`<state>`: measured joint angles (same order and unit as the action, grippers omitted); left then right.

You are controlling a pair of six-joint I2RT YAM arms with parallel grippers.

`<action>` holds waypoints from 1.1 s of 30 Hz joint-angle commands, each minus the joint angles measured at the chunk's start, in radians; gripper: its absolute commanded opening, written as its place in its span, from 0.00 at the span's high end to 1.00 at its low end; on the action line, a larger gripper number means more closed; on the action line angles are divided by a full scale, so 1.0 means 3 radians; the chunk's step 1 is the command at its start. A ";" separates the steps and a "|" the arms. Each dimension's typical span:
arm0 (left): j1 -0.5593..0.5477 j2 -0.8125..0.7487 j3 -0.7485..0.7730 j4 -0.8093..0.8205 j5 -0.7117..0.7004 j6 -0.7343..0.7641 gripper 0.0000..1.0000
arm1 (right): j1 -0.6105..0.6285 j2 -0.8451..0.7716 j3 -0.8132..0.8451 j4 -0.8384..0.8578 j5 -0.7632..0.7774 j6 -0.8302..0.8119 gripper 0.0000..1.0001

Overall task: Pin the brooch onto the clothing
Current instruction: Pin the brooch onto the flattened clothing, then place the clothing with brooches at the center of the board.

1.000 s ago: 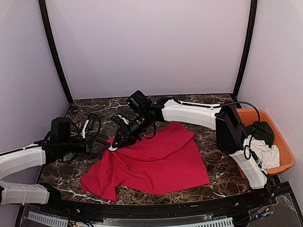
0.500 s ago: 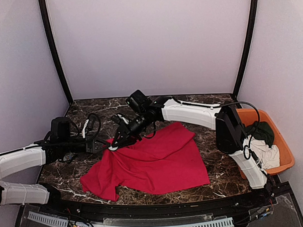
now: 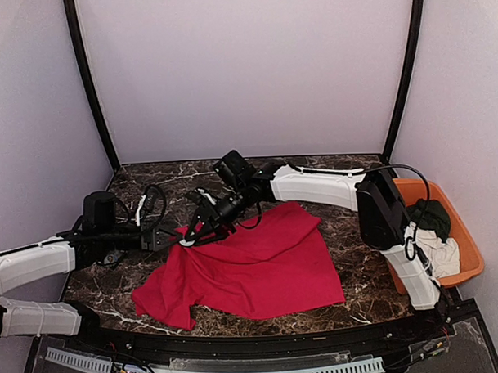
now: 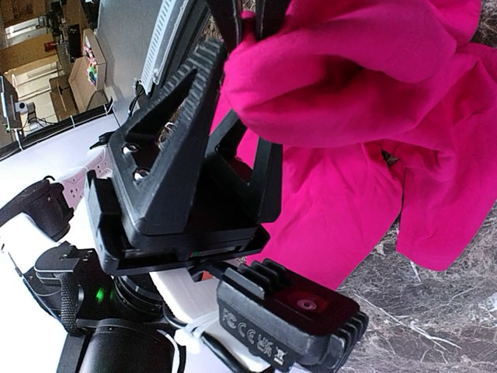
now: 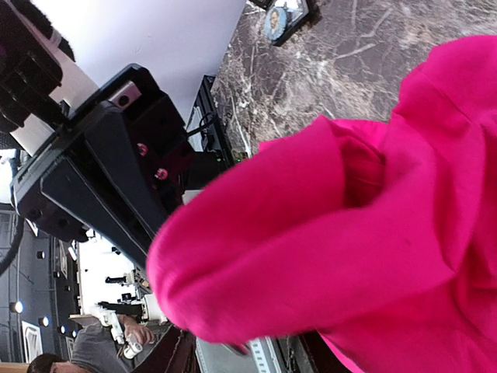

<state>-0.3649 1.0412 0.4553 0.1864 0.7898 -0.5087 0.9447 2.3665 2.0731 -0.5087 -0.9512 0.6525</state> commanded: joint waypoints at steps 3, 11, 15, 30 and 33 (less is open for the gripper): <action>-0.0011 -0.0055 -0.0047 0.0151 0.0097 -0.0033 0.99 | -0.0083 -0.0463 -0.0456 0.0131 0.0161 -0.0295 0.59; -0.0001 -0.0036 -0.0087 0.0323 0.0196 -0.0150 0.99 | -0.0016 -0.1025 -0.1041 0.0003 0.1332 -0.1267 0.52; 0.0009 -0.0035 -0.0099 0.0345 0.0208 -0.0187 0.93 | 0.0105 -0.1223 -0.1311 -0.0009 0.2043 -0.1814 0.50; 0.0020 -0.0436 -0.0048 -0.0268 -0.0255 -0.0052 0.28 | 0.0184 -0.1195 -0.1946 -0.0319 0.3224 -0.2424 0.50; 0.0025 -0.0497 0.0015 -0.0498 -0.0445 -0.0003 0.10 | 0.0181 -0.1120 -0.1978 -0.0317 0.3563 -0.2427 0.53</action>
<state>-0.3634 0.9226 0.4309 0.1509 0.7414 -0.5446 0.9970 1.9926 1.4967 -0.5980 -0.0448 -0.0471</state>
